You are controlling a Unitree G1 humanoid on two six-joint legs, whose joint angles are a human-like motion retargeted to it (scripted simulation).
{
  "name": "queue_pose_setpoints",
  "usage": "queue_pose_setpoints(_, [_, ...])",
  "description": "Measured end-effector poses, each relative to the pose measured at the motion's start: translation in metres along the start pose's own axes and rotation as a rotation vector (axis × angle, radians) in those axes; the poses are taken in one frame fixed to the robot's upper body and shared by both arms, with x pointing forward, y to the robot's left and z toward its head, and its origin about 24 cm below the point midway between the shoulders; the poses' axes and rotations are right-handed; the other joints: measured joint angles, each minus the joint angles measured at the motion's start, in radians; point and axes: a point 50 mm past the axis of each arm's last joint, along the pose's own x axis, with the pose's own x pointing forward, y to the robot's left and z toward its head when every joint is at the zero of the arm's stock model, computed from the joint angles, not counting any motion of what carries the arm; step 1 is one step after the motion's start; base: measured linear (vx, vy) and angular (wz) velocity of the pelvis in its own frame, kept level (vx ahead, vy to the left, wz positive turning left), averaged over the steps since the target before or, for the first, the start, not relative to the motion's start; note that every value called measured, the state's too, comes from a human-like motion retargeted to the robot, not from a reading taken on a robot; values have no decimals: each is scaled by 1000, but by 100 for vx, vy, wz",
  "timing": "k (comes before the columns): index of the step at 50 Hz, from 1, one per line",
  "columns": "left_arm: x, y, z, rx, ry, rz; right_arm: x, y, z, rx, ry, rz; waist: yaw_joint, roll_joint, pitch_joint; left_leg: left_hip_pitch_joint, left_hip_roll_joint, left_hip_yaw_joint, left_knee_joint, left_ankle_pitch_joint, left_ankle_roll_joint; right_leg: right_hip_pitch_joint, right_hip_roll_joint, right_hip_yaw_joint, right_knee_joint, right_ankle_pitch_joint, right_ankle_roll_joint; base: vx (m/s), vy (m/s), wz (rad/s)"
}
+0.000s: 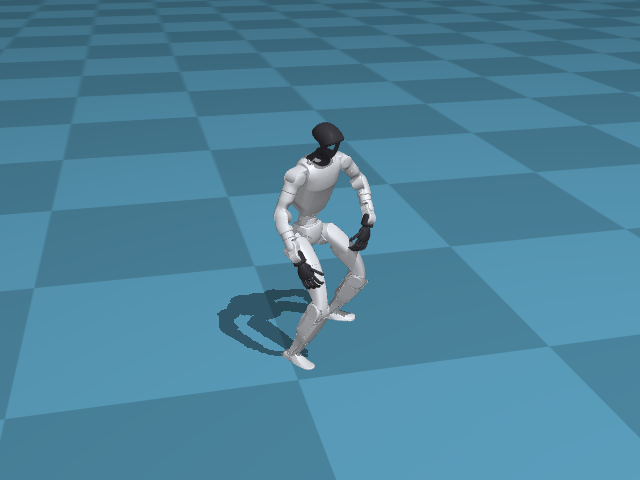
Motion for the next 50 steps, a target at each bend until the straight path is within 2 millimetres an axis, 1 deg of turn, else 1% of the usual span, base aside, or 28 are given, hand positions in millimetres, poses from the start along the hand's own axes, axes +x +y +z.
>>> queue_pose_setpoints(3, [-4,-6,-4,-16,-4,-13,0,14,-5,3,9,58,18,-14,-9,-13,17,2,22,-17,-5,18,-36,-10,-5,-2,23,0,31,41])
queue_pose_setpoints(7, [-8,-11,3,-14,-55,-46,3,41,-8,28,22,149,68,-44,-28,-34,7,-4,57,-63,-3,51,-86,-22,-39,9,58,1,34,42])
queue_pose_setpoints(9, [-10,-12,10,-1,-92,-63,7,55,-5,39,14,191,101,-63,-36,-47,-6,-10,79,-94,1,69,-108,-27,-61,18,76,-1,35,39])
queue_pose_setpoints(11, [-12,-12,16,13,-126,-78,11,68,4,50,-14,222,138,-82,-42,-65,-14,-20,107,-124,5,84,-122,-33,-80,29,83,-3,32,33])
queue_pose_setpoints(14, [-15,-10,22,36,-162,-95,17,84,29,62,-99,246,195,-105,-46,-99,-18,-38,162,-165,8,98,-133,-42,-97,47,83,-5,28,24])
queue_pose_setpoints(17, [-20,-5,25,59,-182,-96,21,91,67,59,-238,241,241,-131,-44,-139,-30,-53,221,-193,18,104,-161,-45,-101,71,83,-7,26,31])
queue_pose_setpoints(20, [-26,1,23,65,-184,-91,16,94,109,28,-405,228,272,-157,-41,-177,-53,-63,268,-214,32,101,-205,-44,-99,110,83,-6,23,37])
queue_pose_setpoints(23, [-34,8,17,63,-171,-67,5,96,144,-14,-562,219,288,-187,-39,-208,-88,-65,293,-219,45,96,-254,-46,-99,145,83,-5,19,45])
queue_pose_setpoints(25, [-41,14,12,61,-155,-44,-4,97,161,-46,-647,216,294,-207,-37,-226,-113,-67,306,-219,54,95,-282,-45,-96,160,83,-4,14,49])
queue_pose_setpoints(28, [-51,22,2,55,-116,2,-14,97,172,-83,-719,216,299,-235,-33,-247,-143,-67,322,-219,61,94,-315,-44,-89,168,83,-2,11,48])
queue_pose_setpoints(31, [-60,29,-9,53,-68,44,-17,99,167,-98,-717,224,302,-259,-28,-263,-169,-67,335,-219,64,97,-344,-45,-78,170,83,0,8,45])
queue_pose_setpoints(34, [-66,35,-19,61,-15,83,-13,101,150,-94,-651,237,305,-278,-23,-278,-190,-70,345,-219,67,101,-367,-50,-69,167,83,1,4,40])
queue_pose_setpoints(37, [-69,41,-28,85,42,103,-2,103,123,-84,-532,240,308,-291,-19,-288,-205,-72,353,-219,70,106,-386,-57,-59,164,83,2,2,36])
queue_pose_setpoints(42, [-65,46,-37,138,112,100,15,105,68,-75,-277,235,317,-299,-14,-278,-214,-71,344,-219,69,128,-399,-70,-60,179,83,4,-1,23])
queue_pose_setpoints(45, [-55,44,-34,156,109,79,19,108,36,-76,-132,245,321,-292,-14,-257,-208,-67,322,-219,64,140,-391,-76,-68,220,83,6,-3,5])
queue_pose_setpoints(47, [-47,39,-28,155,78,64,19,109,18,-75,-55,260,321,-283,-17,-238,-198,-65,305,-219,60,143,-380,-80,-74,269,83,7,-5,-3])
queue_pose_setpoints(50, [-34,29,-13,134,4,45,15,110,-4,-62,30,282,314,-265,-24,-210,-177,-61,274,-214,50,143,-348,-75,-84,334,83,8,-9,-6])
